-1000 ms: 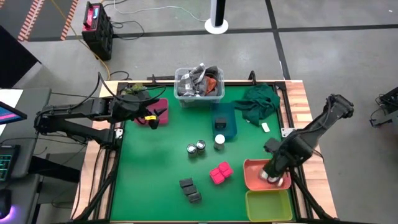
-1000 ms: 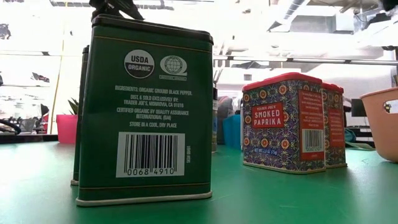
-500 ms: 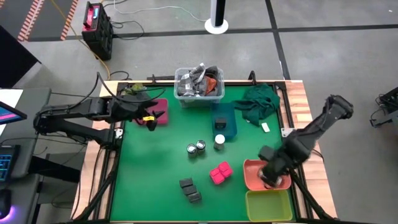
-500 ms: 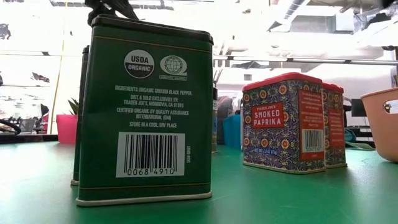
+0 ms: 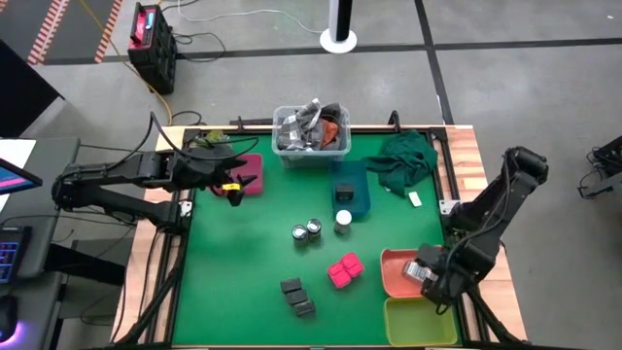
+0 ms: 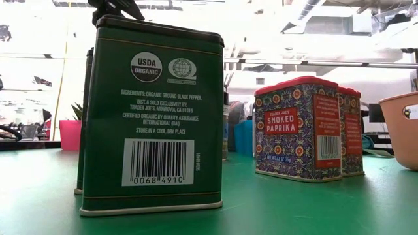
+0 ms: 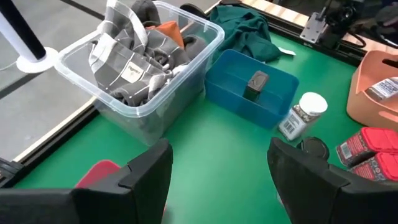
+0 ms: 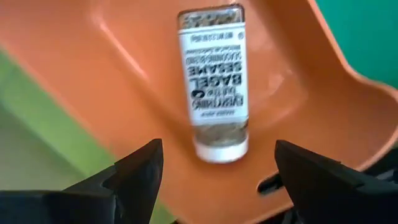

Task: Sort spices by type
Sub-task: Put the white seasoning bottle into the orange bin

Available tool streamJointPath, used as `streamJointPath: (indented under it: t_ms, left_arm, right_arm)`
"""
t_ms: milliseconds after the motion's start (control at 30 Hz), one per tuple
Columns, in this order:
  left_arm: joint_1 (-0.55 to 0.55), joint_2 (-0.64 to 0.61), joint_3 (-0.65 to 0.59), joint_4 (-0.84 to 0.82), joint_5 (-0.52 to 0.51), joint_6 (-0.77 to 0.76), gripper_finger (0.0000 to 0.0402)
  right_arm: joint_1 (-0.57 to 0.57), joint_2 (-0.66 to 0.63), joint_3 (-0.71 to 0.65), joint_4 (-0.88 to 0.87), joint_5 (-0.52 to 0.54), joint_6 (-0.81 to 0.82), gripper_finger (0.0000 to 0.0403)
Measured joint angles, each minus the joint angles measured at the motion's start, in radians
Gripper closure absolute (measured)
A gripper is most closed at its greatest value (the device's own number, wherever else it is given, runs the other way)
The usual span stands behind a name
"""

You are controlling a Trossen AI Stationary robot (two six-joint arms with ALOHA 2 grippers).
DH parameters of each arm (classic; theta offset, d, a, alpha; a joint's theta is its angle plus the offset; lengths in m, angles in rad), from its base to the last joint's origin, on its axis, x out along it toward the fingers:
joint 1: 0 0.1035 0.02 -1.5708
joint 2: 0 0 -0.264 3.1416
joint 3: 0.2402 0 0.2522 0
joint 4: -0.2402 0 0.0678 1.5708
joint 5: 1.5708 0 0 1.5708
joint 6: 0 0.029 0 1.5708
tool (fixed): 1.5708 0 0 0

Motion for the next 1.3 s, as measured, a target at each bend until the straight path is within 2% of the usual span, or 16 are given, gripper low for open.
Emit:
streamJointPath:
  t_ms: [200,433,567,767,900,1067,1300]
  left_arm:
    - [0.0,0.0,-0.001,0.0,0.0,-0.001,0.0152]
    - [0.0,0.0,-0.001,-0.002,0.0,-0.008,0.0152]
    - [0.0,0.0,-0.001,-0.002,0.0,-0.009,0.0152]
    - [0.0,0.0,-0.001,-0.003,0.0,-0.019,0.0152]
    - [0.0,0.0,-0.001,-0.004,0.0,-0.025,0.0152]
    - [0.0,0.0,-0.001,-0.006,0.0,-0.023,0.0152]
    - [0.0,0.0,-0.001,-0.007,0.0,-0.017,0.0152]
  right_arm:
    - [-0.034,0.0,-0.075,0.102,0.001,-0.078,0.0072]
    - [-0.081,0.001,-0.132,0.126,-0.001,-0.109,0.0072]
    - [-0.087,0.001,-0.169,0.208,-0.031,-0.155,0.0072]
    - [-0.108,0.001,-0.226,0.217,-0.068,-0.155,0.0077]
    - [-0.135,0.001,-0.228,0.233,-0.089,-0.234,0.0109]
    - [-0.157,0.001,-0.227,0.255,-0.11,-0.323,0.0185]
    - [-0.2,0.0,-0.197,0.237,-0.201,-0.373,0.0192]
